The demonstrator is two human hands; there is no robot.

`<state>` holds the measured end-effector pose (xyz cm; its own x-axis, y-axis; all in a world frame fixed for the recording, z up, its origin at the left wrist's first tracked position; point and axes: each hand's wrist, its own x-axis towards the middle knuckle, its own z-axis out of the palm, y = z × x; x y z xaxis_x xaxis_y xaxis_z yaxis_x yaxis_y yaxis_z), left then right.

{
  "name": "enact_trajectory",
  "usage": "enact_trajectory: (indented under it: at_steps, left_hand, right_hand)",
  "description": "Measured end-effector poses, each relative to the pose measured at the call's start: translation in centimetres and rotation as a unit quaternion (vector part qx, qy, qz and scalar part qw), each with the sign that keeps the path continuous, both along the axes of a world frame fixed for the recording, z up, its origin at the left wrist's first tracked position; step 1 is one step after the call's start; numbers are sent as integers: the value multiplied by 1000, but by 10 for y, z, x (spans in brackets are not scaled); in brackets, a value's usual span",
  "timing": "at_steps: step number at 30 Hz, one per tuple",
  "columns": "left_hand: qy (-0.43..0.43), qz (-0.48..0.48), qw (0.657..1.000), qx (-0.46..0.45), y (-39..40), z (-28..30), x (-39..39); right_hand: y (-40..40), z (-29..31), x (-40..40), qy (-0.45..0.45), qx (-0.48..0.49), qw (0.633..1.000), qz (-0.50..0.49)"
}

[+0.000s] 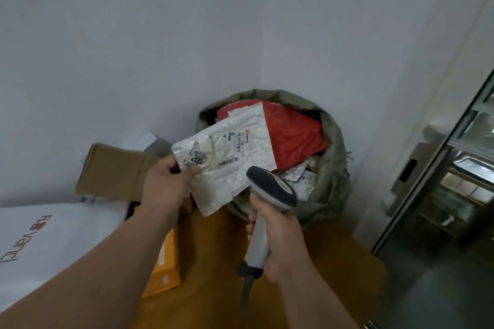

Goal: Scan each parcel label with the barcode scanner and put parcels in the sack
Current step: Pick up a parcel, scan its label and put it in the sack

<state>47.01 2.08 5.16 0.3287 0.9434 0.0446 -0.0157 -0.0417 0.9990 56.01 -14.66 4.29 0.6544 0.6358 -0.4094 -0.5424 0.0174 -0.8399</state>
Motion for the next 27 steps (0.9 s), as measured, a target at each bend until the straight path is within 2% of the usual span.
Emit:
enact_trajectory:
  at_steps: [3,6,9,12,14,19,21,23,27]
  left_hand:
    - [37,-22,998,42,4,-4,68]
    - [70,-40,996,25,11,-23,138]
    - [151,-56,987,2,15,-59,194]
    - [261,-77,962,-2,14,-89,230]
    - [288,-81,954,-21,14,-101,251]
    - [203,-133,957,-161,9,-120,285]
    - [169,-119,958,-198,6,-120,284]
    - [151,-78,970,-171,7,-113,271]
    - [178,2,983,-39,13,-85,223]
  right_hand:
    - [3,-12,61,-3,-19,999,-25]
    - [7,-24,122,5,-39,998,-50]
    - [10,-36,170,12,-60,997,-51]
    - [11,-52,205,12,-85,995,-47]
    - [11,-60,221,15,-97,994,-50]
    - [17,-68,241,29,-97,994,-47]
    - [20,-67,241,22,-94,994,-40]
    - [24,-66,237,15,-91,995,-30]
    - [35,-54,213,-1,-79,997,16]
